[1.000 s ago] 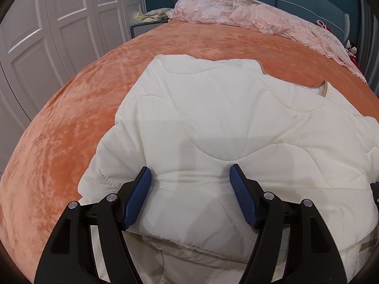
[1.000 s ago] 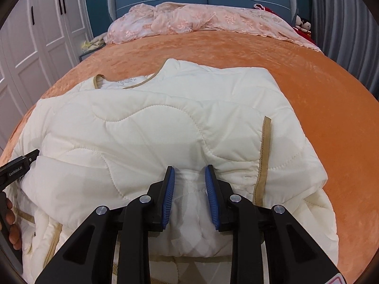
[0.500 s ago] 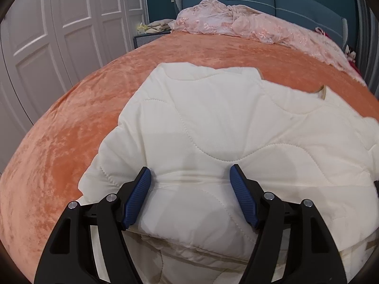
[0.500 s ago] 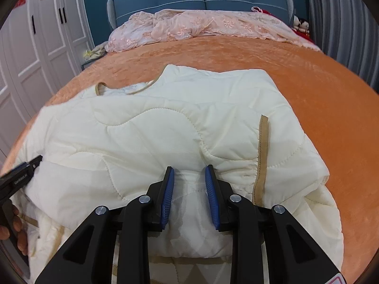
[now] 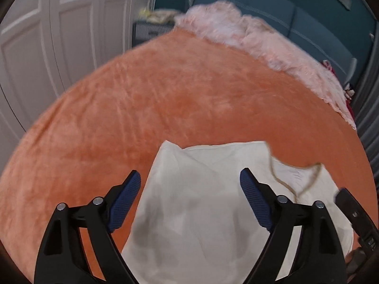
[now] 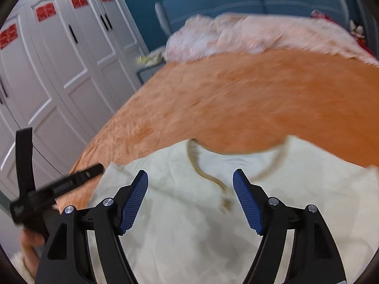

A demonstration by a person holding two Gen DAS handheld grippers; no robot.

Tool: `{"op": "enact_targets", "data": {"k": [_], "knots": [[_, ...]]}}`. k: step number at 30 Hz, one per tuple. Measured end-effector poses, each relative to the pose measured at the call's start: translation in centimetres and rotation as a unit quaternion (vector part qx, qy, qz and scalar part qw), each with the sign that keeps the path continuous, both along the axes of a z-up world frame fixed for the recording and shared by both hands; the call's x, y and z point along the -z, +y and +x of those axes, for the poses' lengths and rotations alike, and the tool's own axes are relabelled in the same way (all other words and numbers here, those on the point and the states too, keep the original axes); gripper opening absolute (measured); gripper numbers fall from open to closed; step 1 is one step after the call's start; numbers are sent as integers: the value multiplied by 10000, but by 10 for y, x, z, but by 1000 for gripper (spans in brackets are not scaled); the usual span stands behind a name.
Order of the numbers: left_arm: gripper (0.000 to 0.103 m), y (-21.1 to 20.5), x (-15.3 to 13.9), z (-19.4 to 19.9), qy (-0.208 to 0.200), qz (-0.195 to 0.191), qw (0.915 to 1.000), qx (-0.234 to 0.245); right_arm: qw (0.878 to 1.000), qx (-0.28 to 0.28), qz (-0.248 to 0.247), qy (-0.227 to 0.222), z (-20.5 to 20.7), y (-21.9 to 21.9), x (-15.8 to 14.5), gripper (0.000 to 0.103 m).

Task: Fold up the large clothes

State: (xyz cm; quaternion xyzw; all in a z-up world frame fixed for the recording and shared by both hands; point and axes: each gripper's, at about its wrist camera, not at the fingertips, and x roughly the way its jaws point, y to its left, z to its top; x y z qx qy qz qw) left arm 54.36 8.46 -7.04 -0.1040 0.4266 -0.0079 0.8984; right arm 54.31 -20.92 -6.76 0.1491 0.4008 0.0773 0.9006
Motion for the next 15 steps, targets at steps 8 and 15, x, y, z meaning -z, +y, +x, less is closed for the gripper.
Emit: {"op": "enact_targets", "data": {"k": [8, 15], "knots": [[75, 5, 74, 9, 180, 186, 9996, -115, 9963, 13, -242, 824, 69, 39, 68, 72], [76, 0, 76, 1, -78, 417, 9990, -114, 9979, -48, 21, 652, 57, 34, 86, 6]]}}
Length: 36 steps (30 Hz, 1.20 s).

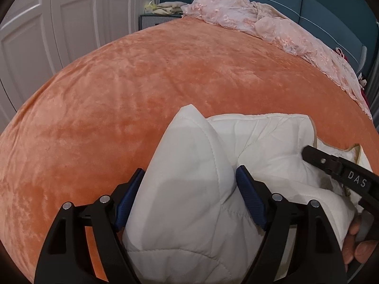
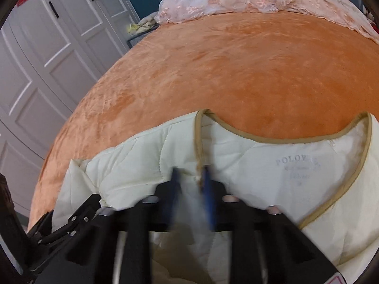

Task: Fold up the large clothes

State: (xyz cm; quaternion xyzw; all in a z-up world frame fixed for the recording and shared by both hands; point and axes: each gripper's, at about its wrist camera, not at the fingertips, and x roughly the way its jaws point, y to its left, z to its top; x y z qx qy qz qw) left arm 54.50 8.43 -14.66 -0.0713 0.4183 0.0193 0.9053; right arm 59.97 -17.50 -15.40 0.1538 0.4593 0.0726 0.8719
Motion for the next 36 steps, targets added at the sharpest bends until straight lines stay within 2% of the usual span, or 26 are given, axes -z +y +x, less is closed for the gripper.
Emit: {"op": "enact_targets", "data": {"k": [3, 8, 11, 13, 14, 16, 18, 19, 20, 21, 23, 26, 29, 32, 34, 36], "knots": [[77, -2, 0, 1, -50, 79, 10000, 1, 9998, 190, 68, -5, -3, -6, 5, 2], [79, -5, 3, 3, -102, 199, 9998, -4, 9992, 225, -327, -21, -1, 2, 10, 1], [81, -6, 4, 3, -132, 255, 9996, -25, 9990, 323, -287, -92, -3, -3, 9, 0], [83, -7, 4, 4, -114, 302, 9995, -67, 9945, 832, -486, -418, -18, -13, -6, 2], [84, -7, 3, 4, -103, 336, 9993, -98, 9904, 1130, -471, -640, -27, -22, -16, 8], [86, -6, 0, 4, -53, 377, 9991, -168, 9795, 1668, -205, -1113, -55, -56, -42, 11], [86, -5, -10, 4, 47, 452, 9987, -215, 9777, 1742, -270, -1142, -72, -88, -60, 14], [85, -7, -18, 1, -9, 521, 9985, -180, 9777, 1740, -313, -1134, -80, -104, -67, 14], [85, -14, -33, -7, -196, 584, 9981, -31, 9773, 1756, -383, -1126, -88, -119, -74, 19], [85, -24, -48, -16, -392, 604, 9973, 173, 9767, 1793, -466, -1081, -99, -144, -81, 35], [85, -51, -72, -25, -553, 534, 9951, 624, 9754, 1883, -519, -1022, -108, -173, -85, 57], [86, -100, -92, -23, -474, 279, 9903, 1279, 9745, 2030, -604, -746, -115, -215, -81, 59], [86, -159, -94, -13, -215, 130, 9829, 1826, 9753, 2110, -614, -229, -107, -241, -64, 61], [86, -207, -81, -4, 58, 71, 9792, 2025, 9711, 2305, -621, 60, -105, -263, -46, 64], [86, -232, -66, 5, 313, 55, 9779, 2068, 9716, 2331, -340, 245, -104, -272, -32, 65], [86, -248, -52, 9, 412, 242, 9782, 2023, 9738, 2225, -217, 421, -99, -272, -20, 64]]}}
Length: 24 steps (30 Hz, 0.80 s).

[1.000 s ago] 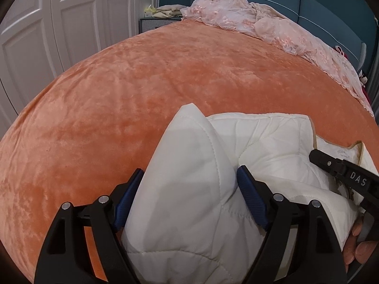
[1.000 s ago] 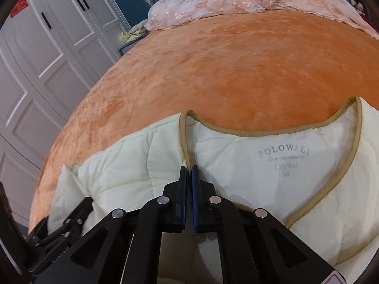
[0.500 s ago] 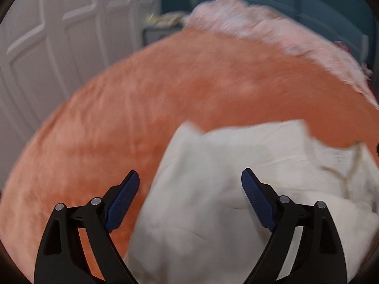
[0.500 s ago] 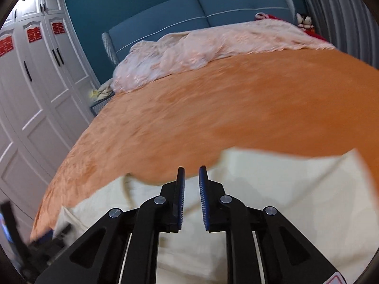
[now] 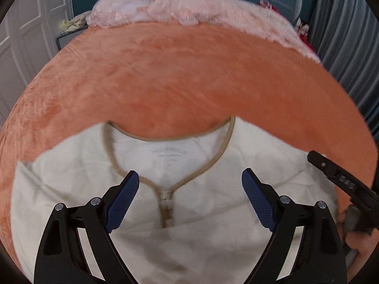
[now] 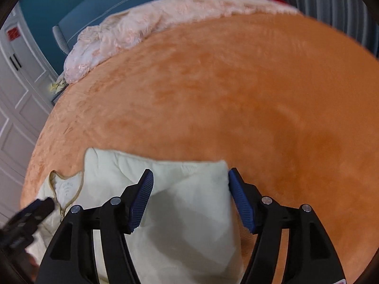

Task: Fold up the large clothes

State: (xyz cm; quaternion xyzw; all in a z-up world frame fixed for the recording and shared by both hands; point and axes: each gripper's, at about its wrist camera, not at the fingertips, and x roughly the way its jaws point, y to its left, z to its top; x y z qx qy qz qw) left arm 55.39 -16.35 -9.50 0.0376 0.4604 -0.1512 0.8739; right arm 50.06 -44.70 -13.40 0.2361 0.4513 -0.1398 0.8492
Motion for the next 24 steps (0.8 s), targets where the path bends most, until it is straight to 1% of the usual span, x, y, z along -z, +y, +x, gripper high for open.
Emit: {"op": "enact_targets", "data": {"k": [1, 2, 5, 6, 8, 14, 16, 17, 18, 19, 20, 21, 22, 24], "knots": [[85, -6, 5, 1, -10, 101, 9999, -10, 9999, -82, -4, 87, 3, 3, 5, 62], [84, -13, 13, 1, -15, 263, 9997, -2, 9997, -184, -93, 134, 4, 8, 9, 57], [81, -18, 38, 3, 48, 634, 9980, 29, 9986, -356, -354, 141, 6, 17, 11, 47], [81, -17, 43, 2, 21, 678, 9977, -1, 9982, -355, -447, 154, 7, 19, 12, 44], [81, -13, 47, 1, -27, 660, 9978, -93, 9978, -334, -554, 156, 3, 21, 12, 41], [82, -15, 49, -2, -188, 792, 9965, -187, 9978, -74, -652, 52, -5, 14, 12, 39], [81, -8, 41, -4, -274, 797, 9956, -398, 9961, 269, -839, -104, -14, 10, -2, 39], [81, 1, 34, -4, -357, 725, 9955, -486, 9926, 450, -1086, -306, -22, 12, -18, 41], [81, 10, 26, -6, -456, 630, 9954, -558, 9899, 485, -1240, -485, -26, 17, -32, 43], [81, 20, 18, -8, -540, 568, 9951, -600, 9876, 395, -1357, -686, -28, 26, -48, 45], [80, 34, 8, -9, -611, 604, 9941, -659, 9872, 220, -1364, -803, -27, 34, -58, 45], [80, 45, 2, -8, -644, 624, 9937, -675, 9876, -153, -1286, -888, -21, 51, -71, 45], [80, 55, -3, -6, -667, 649, 9933, -679, 9874, -601, -1163, -891, -11, 72, -79, 45], [80, 74, -10, 2, -657, 804, 9917, -762, 9849, -1348, -839, -685, 10, 109, -75, 45]]}}
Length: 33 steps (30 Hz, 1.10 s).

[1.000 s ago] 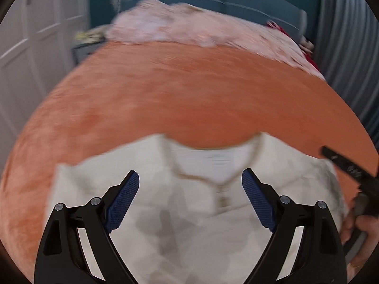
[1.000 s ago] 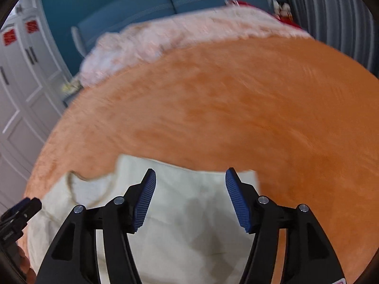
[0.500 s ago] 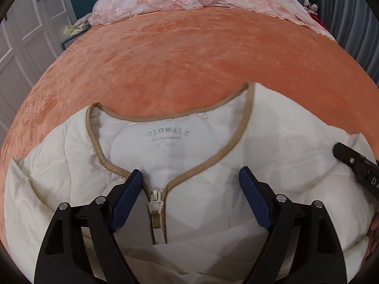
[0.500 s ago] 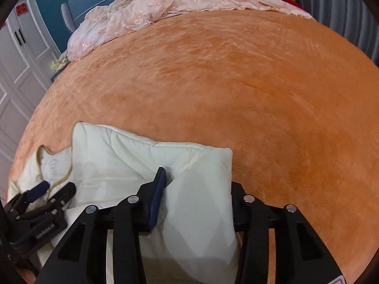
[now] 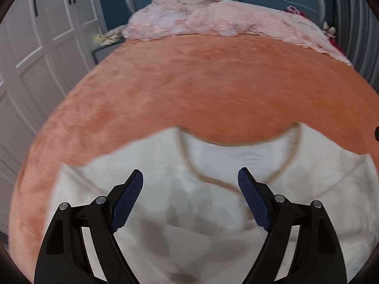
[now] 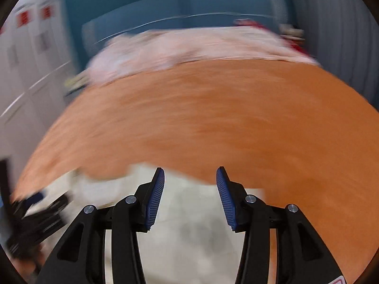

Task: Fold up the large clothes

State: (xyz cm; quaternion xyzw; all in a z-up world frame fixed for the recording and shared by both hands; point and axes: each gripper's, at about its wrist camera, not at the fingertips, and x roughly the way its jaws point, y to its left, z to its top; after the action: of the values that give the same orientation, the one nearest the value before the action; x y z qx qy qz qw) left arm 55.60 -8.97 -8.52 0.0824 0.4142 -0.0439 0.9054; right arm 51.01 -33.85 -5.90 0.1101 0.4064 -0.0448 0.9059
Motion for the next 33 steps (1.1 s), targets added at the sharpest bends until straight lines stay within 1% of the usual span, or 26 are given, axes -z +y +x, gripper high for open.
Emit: {"op": "enact_targets", "data": {"k": [2, 3, 5, 7, 8, 9, 10, 12, 13, 14, 17, 19, 25, 33], "knots": [[80, 14, 3, 10, 143, -4, 9999, -62, 9973, -513, 321, 415, 21, 33, 21, 43], [80, 18, 7, 14, 250, -28, 9996, -82, 9961, -627, 316, 529, 27, 43, 30, 43], [80, 24, 19, 18, 421, -78, 9990, -117, 9940, -741, 79, 801, 39, 62, 54, 42], [79, 27, 34, 17, 448, -5, 9989, -125, 9922, -738, -28, 1006, 43, 66, 74, 35], [79, 28, 40, 16, 442, 26, 9989, -122, 9917, -691, -93, 1084, 44, 67, 82, 29], [80, 28, 46, 15, 410, 31, 9991, -118, 9923, -678, -90, 1036, 44, 64, 89, 27], [80, 29, 50, 15, 371, 5, 9992, -132, 9931, -662, 14, 968, 41, 61, 91, 27], [81, 29, 53, 16, 304, -14, 9994, -144, 9938, -597, 192, 920, 43, 55, 93, 25], [81, 29, 55, 17, 299, -27, 9994, -146, 9941, -578, 200, 899, 45, 54, 95, 25], [82, 30, 56, 17, 296, -38, 9994, -151, 9944, -566, 175, 870, 44, 55, 97, 24], [84, 30, 60, 17, 227, -22, 9996, -181, 9954, -535, -226, 765, 43, 66, 101, 24], [85, 30, 61, 17, 172, 10, 9997, -198, 9952, -516, -396, 731, 43, 71, 101, 24], [87, 30, 64, 16, 56, -2, 9997, -235, 9965, -478, -260, 634, 47, 64, 104, 24], [88, 29, 67, 17, -55, 41, 9996, -268, 9973, -440, -247, 535, 47, 63, 107, 24]]}}
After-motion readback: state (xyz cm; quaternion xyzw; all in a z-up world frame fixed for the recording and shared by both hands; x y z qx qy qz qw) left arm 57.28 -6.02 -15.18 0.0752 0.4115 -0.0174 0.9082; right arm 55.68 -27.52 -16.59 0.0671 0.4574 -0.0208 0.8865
